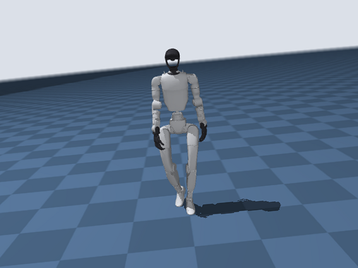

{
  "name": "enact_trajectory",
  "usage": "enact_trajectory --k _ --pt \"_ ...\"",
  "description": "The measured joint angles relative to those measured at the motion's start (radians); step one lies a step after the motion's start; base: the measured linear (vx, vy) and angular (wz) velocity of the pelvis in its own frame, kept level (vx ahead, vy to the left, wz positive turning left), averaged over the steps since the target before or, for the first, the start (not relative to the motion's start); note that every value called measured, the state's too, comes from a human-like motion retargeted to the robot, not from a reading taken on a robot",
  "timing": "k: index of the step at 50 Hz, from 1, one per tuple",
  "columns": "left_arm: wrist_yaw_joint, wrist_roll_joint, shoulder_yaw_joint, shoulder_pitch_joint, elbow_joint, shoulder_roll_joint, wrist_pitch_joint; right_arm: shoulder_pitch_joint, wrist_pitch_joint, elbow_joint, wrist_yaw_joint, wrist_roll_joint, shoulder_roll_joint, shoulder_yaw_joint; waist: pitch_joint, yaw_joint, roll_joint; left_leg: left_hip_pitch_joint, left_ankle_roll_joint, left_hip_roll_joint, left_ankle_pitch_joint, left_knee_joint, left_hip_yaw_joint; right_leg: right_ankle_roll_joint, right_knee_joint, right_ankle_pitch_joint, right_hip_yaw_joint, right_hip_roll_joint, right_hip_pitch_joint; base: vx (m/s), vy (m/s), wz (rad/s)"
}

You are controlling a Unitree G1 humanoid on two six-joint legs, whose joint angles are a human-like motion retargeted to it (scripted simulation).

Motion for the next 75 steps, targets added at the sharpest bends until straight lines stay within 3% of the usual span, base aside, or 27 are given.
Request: enact_trajectory --k 3,7,9,13,20,24,26,28,30,32,35,40,43,47,50,52,53,55,57,62,67,70,75 --pt "0.035 -0.016 -0.045 -0.022 -0.038 0.006 -0.033 0.002 0.005 0.028 -0.013 -0.004 -0.002 0.001 0.01 0.06 0.014 0.05 0.008 0.064 -0.053 0.002 0.095 0.033 0.113 0.118 -0.04 -0.027 -0.03 0.27 0.03 -0.78" --pt "0.085 -0.048 -0.053 -0.053 -0.027 0.005 -0.032 0.034 0.025 0.079 -0.094 -0.049 -0.009 -0.002 0.001 0.01 0.046 0.081 0.008 0.047 -0.053 -0.022 0.044 0.068 0.243 0.228 -0.097 -0.073 -0.084 0.36 0.13 0.05" --pt "0.074 -0.052 -0.053 -0.073 -0.024 0.008 -0.022 0.063 0.026 0.104 -0.165 -0.041 -0.013 -0.016 -0.001 -0.028 0.062 0.103 0.008 0.045 -0.044 -0.046 0.03 0.057 0.233 0.175 -0.101 -0.057 -0.1 0.3 0.11 0.53" --pt "0.064 -0.05 -0.07 -0.102 -0.056 0.021 -0.025 0.121 0.036 0.18 -0.221 -0.005 -0.02 -0.08 0.0 -0.069 0.057 0.157 0.008 0.021 -0.05 -0.094 0.005 -0.02 0.046 0.071 -0.133 -0.051 -0.106 0.34 -0.03 0.43" --pt "0.139 -0.095 -0.079 -0.119 -0.154 0.046 -0.083 0.177 0.106 0.357 -0.015 0.041 -0.056 -0.15 0.034 -0.049 -0.047 0.29 0.008 -0.073 -0.102 -0.148 0.015 -0.099 -0.34 -0.115 -0.043 -0.017 -0.096 0.38 -0.14 -0.21" --pt "0.139 -0.113 -0.066 -0.1 -0.166 0.051 -0.095 0.21 0.142 0.401 0.003 0.046 -0.06 -0.162 0.039 -0.016 -0.063 0.408 0.008 -0.074 -0.134 -0.221 0.073 -0.202 -0.413 -0.078 -0.144 0.014 -0.028 0.5 -0.1 -0.5" --pt "0.125 -0.103 -0.054 -0.083 -0.159 0.048 -0.091 0.222 0.156 0.401 0.0 0.04 -0.059 -0.171 0.037 -0.016 -0.066 0.446 0.008 -0.065 -0.148 -0.216 0.094 -0.19 -0.411 -0.118 -0.131 0.019 0.001 0.52 -0.12 -0.11" --pt "0.111 -0.086 -0.042 -0.066 -0.147 0.042 -0.086 0.218 0.161 0.401 0.009 0.028 -0.065 -0.181 0.045 -0.034 -0.073 0.462 0.008 -0.053 -0.144 -0.167 0.097 -0.177 -0.369 -0.14 0.011 0.036 -0.002 0.48 -0.15 0.18" --pt "0.104 -0.068 -0.032 -0.042 -0.131 0.037 -0.079 0.21 0.152 0.401 0.026 0.025 -0.065 -0.179 0.046 -0.031 -0.074 0.457 0.008 -0.031 -0.115 -0.08 0.147 -0.179 -0.361 -0.17 -0.013 0.026 0.03 0.46 -0.03 -0.24" --pt "0.086 -0.04 -0.024 -0.022 -0.117 0.032 -0.069 0.195 0.138 0.401 0.035 0.037 -0.066 -0.169 0.048 -0.027 -0.085 0.441 0.008 0.011 -0.033 0.043 0.224 -0.188 -0.37 -0.2 -0.013 0.025 0.071 0.51 -0.03 -0.2" --pt "0.039 0.015 -0.029 -0.01 -0.101 0.031 -0.056 0.157 0.129 0.401 0.016 0.068 -0.063 -0.17 0.052 -0.02 -0.099 0.319 0.008 0.045 0.074 0.298 0.196 -0.165 -0.386 -0.215 -0.004 0.003 0.107 0.3 -0.01 0.26" --pt "0.029 0.035 -0.032 -0.004 -0.081 0.036 -0.044 0.066 0.116 0.386 -0.014 0.065 -0.06 -0.13 0.058 0.012 -0.101 0.144 0.008 0.163 -0.187 0.576 0.192 -0.18 -0.428 -0.234 -0.006 0.028 0.165 0.35 -0.13 0.13" --pt "0.03 0.026 -0.021 -0.007 -0.073 0.026 -0.042 0.027 0.115 0.328 -0.02 0.017 -0.05 -0.113 0.05 0.019 -0.082 0.081 0.008 0.204 -0.289 0.5 0.262 -0.153 -0.469 -0.231 -0.038 0.028 0.192 0.16 0.33 0.47" --pt "0.024 0.015 -0.027 -0.017 -0.066 0.004 -0.04 0.033 0.099 0.187 0.009 0.003 -0.052 -0.077 0.019 -0.001 -0.085 0.002 -0.007 0.023 -0.249 0.171 0.246 -0.084 -0.515 -0.208 -0.091 -0.045 0.184 0.1 0.55 0.96" --pt "0.028 0.01 -0.033 -0.032 -0.059 0.002 -0.036 0.06 0.06 0.043 0.016 0.016 -0.042 -0.051 0.025 -0.006 -0.047 0.008 -0.152 -0.035 -0.188 -0.077 0.105 -0.067 -0.543 -0.232 -0.13 0.0 0.23 0.28 0.21 0.42" --pt "0.029 0.011 -0.034 -0.024 -0.053 -0.002 -0.037 0.078 0.003 -0.003 0.016 0.005 -0.033 -0.052 0.019 0.007 -0.044 0.02 -0.071 -0.058 -0.098 -0.134 0.088 -0.045 -0.55 -0.251 -0.138 0.0 0.265 0.44 0.15 -0.2" --pt "0.027 0.011 -0.038 -0.019 -0.045 -0.001 -0.037 0.086 -0.042 -0.006 0.027 -0.011 -0.031 -0.06 0.004 -0.001 -0.056 0.017 -0.035 -0.073 -0.153 -0.1 0.096 -0.032 -0.546 -0.259 -0.146 -0.016 0.272 0.43 0.12 -0.16" --pt "0.029 0.006 -0.032 -0.018 -0.025 0.006 -0.033 0.086 -0.117 0.021 0.043 -0.019 -0.023 -0.058 -0.012 -0.002 -0.059 0.028 -0.022 -0.048 -0.186 -0.113 0.149 -0.013 -0.516 -0.273 -0.141 -0.025 0.273 0.33 0.08 -0.39" --pt "0.023 0.007 -0.031 -0.029 -0.008 0.014 -0.025 0.09 -0.122 0.071 0.031 0.02 -0.016 -0.052 -0.011 -0.013 -0.051 0.053 -0.017 -0.04 -0.193 -0.119 0.149 0.011 -0.444 -0.268 -0.16 -0.032 0.258 0.3 0.09 -0.39" --pt "-0.054 0.005 -0.06 -0.064 -0.019 0.038 -0.036 0.115 -0.062 0.17 0.002 0.043 -0.02 -0.092 -0.004 0.009 -0.009 0.122 -0.028 0.019 -0.196 -0.197 0.169 0.069 -0.105 -0.129 -0.171 -0.053 0.108 0.28 0.06 -0.52" --pt "-0.001 -0.027 -0.092 -0.118 -0.036 0.046 -0.044 0.15 0.002 0.261 -0.034 0.049 -0.052 -0.138 0.011 -0.031 0.019 0.148 -0.015 0.023 -0.191 -0.232 0.116 0.082 0.093 -0.214 -0.23 -0.087 -0.053 0.19 0.04 0.09" --pt "0.001 -0.038 -0.11 -0.141 -0.072 0.039 -0.075 0.166 0.043 0.328 -0.009 0.081 -0.073 -0.166 0.022 -0.06 0.005 0.174 -0.003 -0.001 -0.195 -0.257 0.118 0.096 0.052 -0.27 -0.187 -0.074 -0.138 0.23 0.03 0.23" --pt "-0.013 -0.043 -0.136 -0.159 -0.151 0.041 -0.12 0.186 0.107 0.401 0.054 0.105 -0.09 -0.187 0.033 -0.083 -0.032 0.229 -0.003 -0.026 -0.221 -0.283 0.181 0.036 -0.111 -0.397 -0.084 -0.056 -0.224 0.27 -0.03 0.02"
